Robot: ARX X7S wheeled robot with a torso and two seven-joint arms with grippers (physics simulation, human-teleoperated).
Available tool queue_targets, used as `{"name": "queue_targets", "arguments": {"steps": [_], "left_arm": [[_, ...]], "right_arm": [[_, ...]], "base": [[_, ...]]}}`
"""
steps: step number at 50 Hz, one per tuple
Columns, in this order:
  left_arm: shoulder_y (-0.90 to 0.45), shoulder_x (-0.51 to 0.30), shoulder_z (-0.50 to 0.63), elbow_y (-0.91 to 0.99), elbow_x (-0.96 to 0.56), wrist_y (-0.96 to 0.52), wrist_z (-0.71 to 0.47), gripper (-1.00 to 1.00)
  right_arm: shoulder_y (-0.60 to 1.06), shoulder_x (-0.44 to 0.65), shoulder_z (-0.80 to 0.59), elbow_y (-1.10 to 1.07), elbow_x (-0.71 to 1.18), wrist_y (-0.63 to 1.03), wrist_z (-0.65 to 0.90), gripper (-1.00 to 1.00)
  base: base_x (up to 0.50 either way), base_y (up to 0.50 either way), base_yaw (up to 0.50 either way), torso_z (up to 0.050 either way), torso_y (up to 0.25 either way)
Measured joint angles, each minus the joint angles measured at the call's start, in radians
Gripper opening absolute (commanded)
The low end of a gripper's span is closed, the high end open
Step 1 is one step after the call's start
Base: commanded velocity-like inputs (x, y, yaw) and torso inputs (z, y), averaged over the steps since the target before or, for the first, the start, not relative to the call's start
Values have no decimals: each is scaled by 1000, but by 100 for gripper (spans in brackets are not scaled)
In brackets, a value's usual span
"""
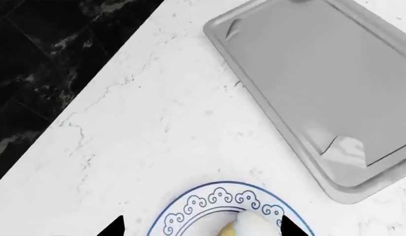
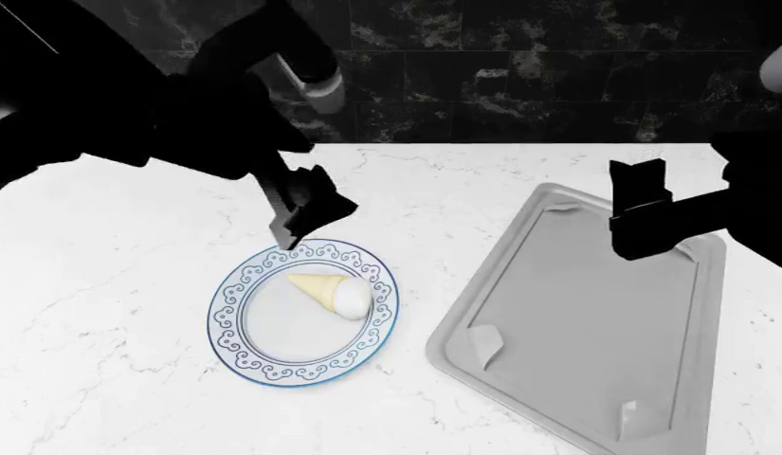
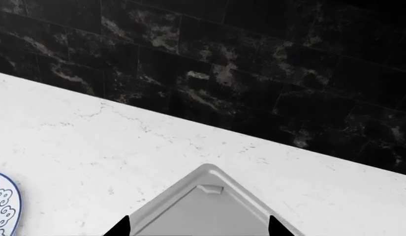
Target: Move the dessert items from the plate to the tray.
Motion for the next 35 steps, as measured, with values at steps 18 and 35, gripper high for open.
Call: {"name": "queue_targets", "arguments": {"steps": [18,35], "left_arm": [[-46,54,287,-100,150,132,388,100],[-54,147,404,-300,254,284,576,100]], "right_arm": [[13,-7,-27,13,-31,6,-23,100],[11,-1,-52,18,-46,-4,-23,100]], "base": [[0,0,0,0,0],[0,0,0,0,0]]}}
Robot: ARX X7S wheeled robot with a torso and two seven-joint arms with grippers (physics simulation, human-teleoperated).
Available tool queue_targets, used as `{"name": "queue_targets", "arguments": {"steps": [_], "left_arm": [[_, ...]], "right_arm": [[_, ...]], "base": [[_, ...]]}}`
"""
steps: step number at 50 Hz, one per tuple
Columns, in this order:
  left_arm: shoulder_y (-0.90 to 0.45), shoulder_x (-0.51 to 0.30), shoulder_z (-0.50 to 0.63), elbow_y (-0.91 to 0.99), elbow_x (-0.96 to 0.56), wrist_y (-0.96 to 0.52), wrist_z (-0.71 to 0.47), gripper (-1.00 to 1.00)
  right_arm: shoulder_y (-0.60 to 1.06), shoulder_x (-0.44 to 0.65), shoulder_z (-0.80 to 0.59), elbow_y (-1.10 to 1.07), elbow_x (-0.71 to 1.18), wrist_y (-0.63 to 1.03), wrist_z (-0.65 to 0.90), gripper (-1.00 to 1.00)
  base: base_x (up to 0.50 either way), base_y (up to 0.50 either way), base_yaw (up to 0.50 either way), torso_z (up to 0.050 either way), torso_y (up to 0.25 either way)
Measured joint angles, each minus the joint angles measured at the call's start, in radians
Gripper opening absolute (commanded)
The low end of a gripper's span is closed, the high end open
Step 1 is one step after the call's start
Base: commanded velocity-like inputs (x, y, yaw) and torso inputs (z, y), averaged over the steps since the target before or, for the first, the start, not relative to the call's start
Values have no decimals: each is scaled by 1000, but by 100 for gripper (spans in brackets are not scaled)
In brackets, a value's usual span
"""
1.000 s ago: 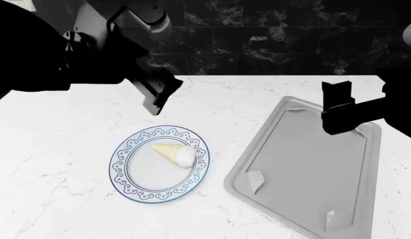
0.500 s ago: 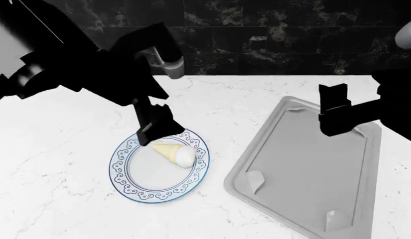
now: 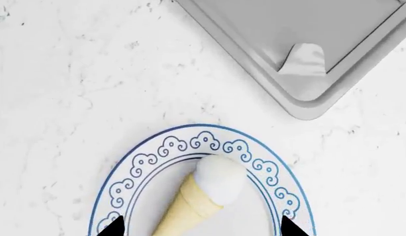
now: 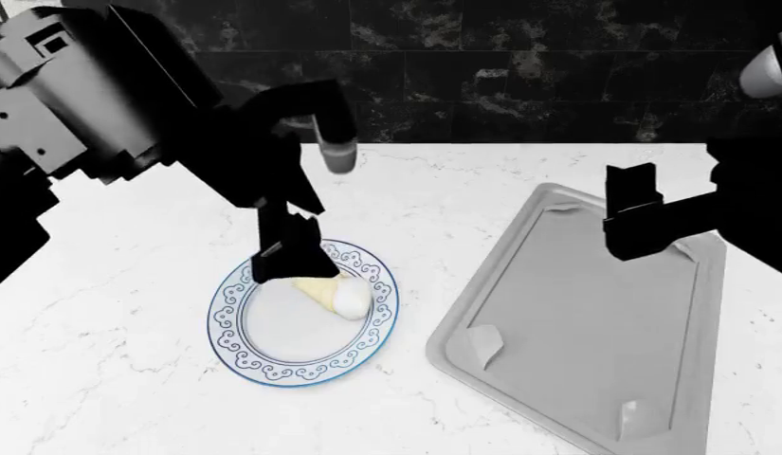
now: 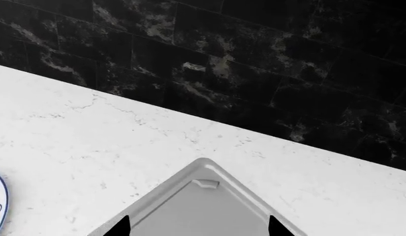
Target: Move the dessert items from the plate to the tray.
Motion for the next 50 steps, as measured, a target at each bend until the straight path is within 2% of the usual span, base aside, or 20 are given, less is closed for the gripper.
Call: {"name": "queue_targets", "arguments": {"steps": [15,50], "left_arm": [[26,72,46,-172,61,119,84,100],[82,94,92,-197,89,184,115,100]], "right_arm": [[18,-3,-39,6,7,-14,25,100],[28,7,-73,-1,8,-43,25,100]], "base": [[0,0,0,0,0],[0,0,0,0,0]]}}
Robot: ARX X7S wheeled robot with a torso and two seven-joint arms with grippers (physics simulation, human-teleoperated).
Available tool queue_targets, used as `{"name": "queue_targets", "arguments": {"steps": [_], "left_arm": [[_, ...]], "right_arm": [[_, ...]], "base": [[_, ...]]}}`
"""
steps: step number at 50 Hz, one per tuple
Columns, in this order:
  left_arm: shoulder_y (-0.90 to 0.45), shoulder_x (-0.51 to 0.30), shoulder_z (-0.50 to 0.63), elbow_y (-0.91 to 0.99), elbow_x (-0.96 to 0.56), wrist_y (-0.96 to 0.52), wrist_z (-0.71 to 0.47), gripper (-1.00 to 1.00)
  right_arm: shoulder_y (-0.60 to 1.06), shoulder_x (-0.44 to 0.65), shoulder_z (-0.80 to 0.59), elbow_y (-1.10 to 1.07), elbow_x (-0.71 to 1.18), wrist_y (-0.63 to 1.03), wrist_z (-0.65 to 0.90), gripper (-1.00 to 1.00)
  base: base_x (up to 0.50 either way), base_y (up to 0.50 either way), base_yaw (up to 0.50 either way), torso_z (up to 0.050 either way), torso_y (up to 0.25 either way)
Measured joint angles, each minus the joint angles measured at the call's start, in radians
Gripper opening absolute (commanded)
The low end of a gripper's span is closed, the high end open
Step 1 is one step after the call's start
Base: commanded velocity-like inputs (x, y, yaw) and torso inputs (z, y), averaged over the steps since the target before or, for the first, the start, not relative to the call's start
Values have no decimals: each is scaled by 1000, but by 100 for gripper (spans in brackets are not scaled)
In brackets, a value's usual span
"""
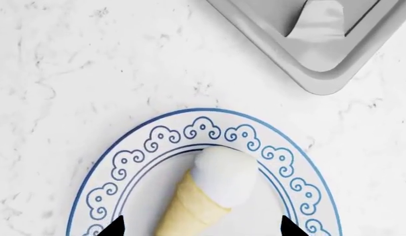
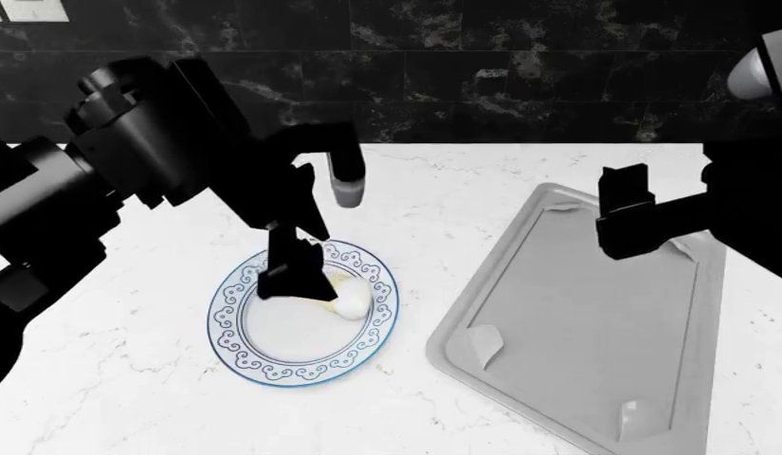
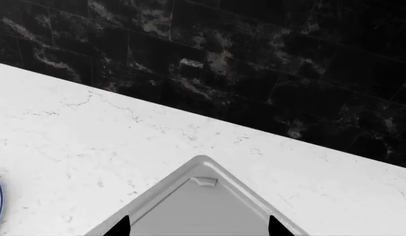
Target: Move the dessert items from the plate to the tray.
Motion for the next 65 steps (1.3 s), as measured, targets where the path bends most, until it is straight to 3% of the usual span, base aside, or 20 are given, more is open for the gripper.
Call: {"name": "queue_targets", "arguments": {"steps": [65], "left_arm": [[95,60,37,-91,34,89,-1,100]], "right_arm": [[-29,45,-13,-29,-19,-44,-41,100]], "base": [[0,0,0,0,0]]}}
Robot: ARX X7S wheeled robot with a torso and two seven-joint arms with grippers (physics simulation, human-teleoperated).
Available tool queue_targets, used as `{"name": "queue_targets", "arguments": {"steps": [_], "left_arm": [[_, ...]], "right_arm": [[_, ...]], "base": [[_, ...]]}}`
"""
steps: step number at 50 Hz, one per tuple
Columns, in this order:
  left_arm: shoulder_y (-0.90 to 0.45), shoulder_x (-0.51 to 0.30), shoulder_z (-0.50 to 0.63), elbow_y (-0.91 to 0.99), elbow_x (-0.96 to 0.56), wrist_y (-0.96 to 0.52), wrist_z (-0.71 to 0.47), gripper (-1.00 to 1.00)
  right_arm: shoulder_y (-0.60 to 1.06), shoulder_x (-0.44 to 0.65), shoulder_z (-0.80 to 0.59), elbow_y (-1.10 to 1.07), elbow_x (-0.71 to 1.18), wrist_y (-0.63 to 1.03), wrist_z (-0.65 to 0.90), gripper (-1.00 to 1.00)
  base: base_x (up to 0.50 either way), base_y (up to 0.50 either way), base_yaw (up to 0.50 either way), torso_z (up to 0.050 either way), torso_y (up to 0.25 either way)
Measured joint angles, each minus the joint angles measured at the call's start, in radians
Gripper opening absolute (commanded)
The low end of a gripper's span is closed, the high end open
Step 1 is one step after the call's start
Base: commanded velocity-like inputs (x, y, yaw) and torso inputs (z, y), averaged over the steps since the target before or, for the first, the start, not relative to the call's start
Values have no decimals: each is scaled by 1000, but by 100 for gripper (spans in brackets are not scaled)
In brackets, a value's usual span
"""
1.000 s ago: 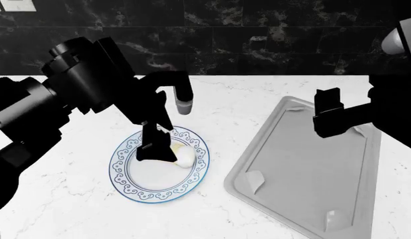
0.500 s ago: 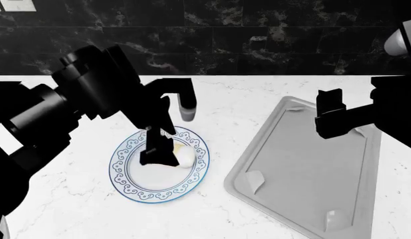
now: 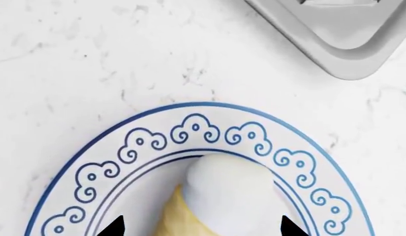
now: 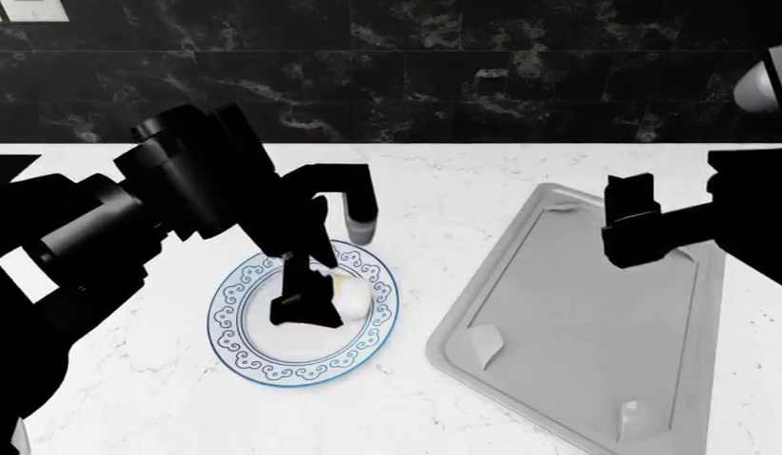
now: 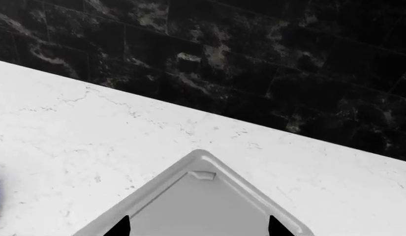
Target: Move the dessert items from the plate to the tray.
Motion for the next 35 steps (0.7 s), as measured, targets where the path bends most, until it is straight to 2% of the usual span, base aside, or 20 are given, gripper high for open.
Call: {"name": "queue_targets", "arguments": {"steps": [14,15,35], "left_arm": [[17,21,3,-40,5,23,9,100],[18,21,3,-41,5,23,9,-100],[-1,4,-10,-2,-15,-12,-4,-100]], "right_arm": [[-9,12,1,-5,-7,-8,-12,100],[-9,12,1,-5,-7,-9,-12,100],[-13,28,-1,-12,-3,-22,-19,100]], "base": [[0,0,0,0,0],[0,0,0,0,0],[0,0,0,0,0]]}}
